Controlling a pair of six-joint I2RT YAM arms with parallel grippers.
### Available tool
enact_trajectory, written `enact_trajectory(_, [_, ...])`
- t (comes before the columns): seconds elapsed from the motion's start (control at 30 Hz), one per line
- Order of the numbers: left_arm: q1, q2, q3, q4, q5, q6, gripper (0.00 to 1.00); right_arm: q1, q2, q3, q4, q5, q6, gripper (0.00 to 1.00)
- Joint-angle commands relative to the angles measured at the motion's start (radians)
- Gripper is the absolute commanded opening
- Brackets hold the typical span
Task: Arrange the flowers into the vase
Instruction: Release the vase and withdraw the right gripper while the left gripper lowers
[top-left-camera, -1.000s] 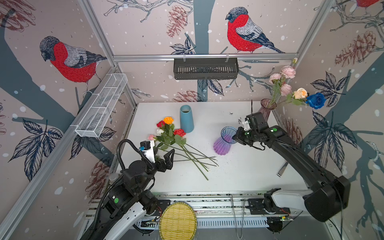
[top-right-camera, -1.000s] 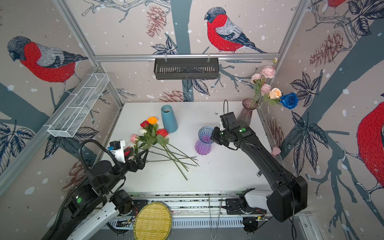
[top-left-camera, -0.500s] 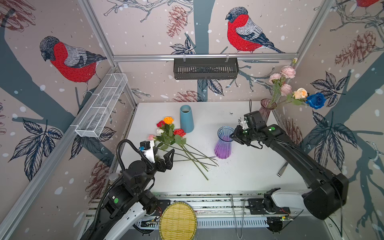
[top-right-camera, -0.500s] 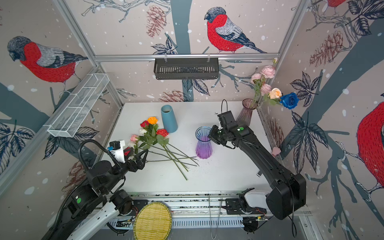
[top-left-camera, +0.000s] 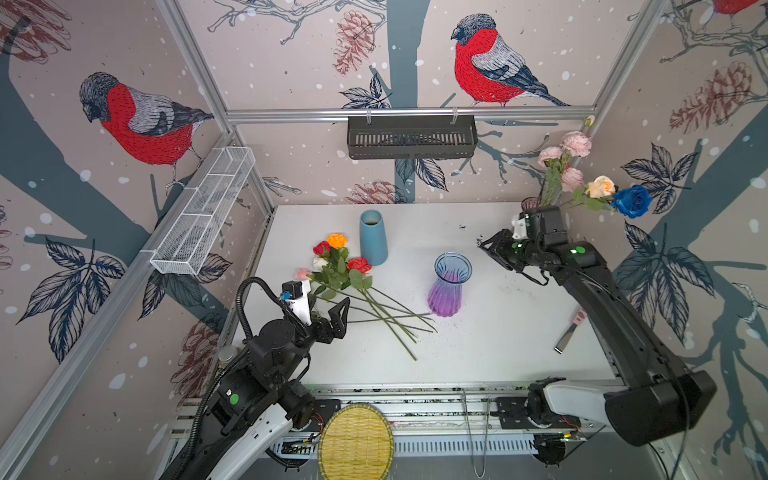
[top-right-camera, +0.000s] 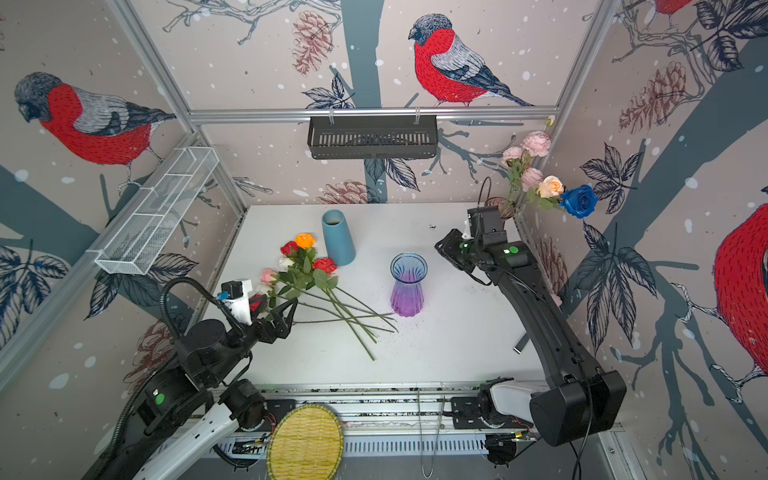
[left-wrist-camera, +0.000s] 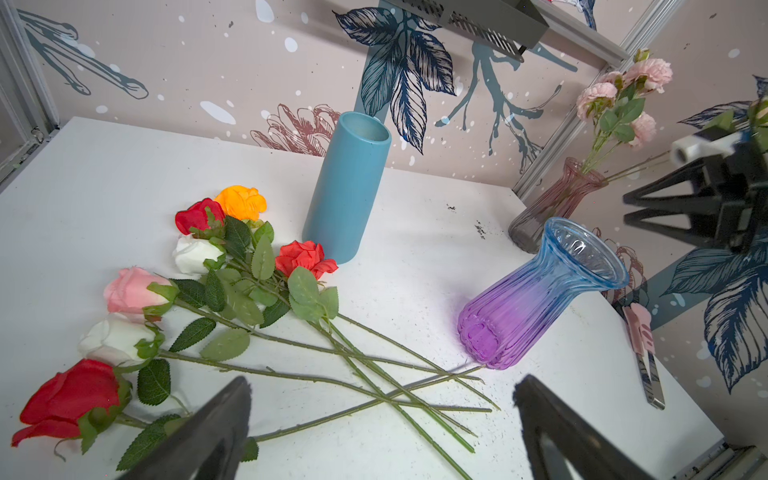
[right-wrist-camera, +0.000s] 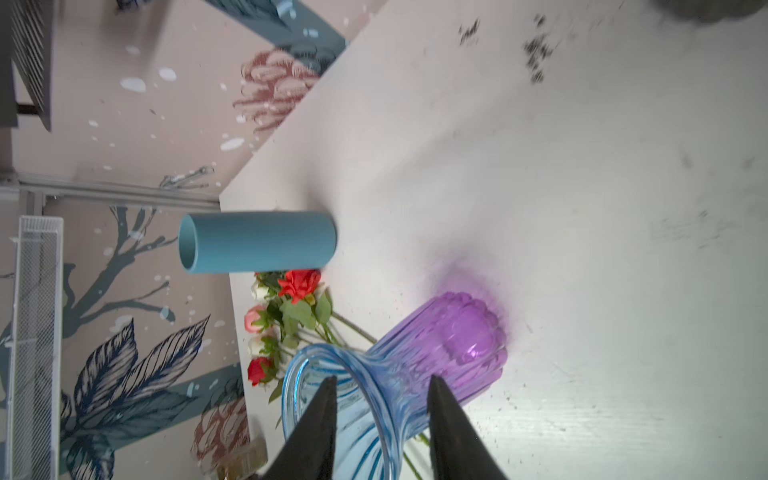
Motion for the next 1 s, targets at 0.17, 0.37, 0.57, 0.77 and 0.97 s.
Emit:
enact_trajectory(0.17, [0.001,0.174,0.055,0.06,0.106,0.059,0.98,-0.106,-0.228,-0.389,0.272,-0.095,-0.118,0.36])
enact_trajectory(0.37, [0.001,0.328,0.092,0.137,0.111,-0.061,0.98,-0.187,-0.408,-0.806,0.459,-0.065,-0.078,0.3])
enact_trajectory(0.57, [0.044,0.438,-0.022,0.232,0.157,-0.363,0.97,-0.119,-0.445,-0.945,0.498,0.098,-0.2,0.24])
enact_trajectory(0.77, [0.206,0.433,-0.258,0.444,0.338,-0.779,0.83,0.08,-0.391,-1.024,0.642,0.191,-0.245,0.25])
enact_trajectory(0.97, [0.257,0.362,-0.353,0.338,0.244,-1.038,0.75,0.17,-0.334,-1.076,0.725,0.212,-0.258,0.24])
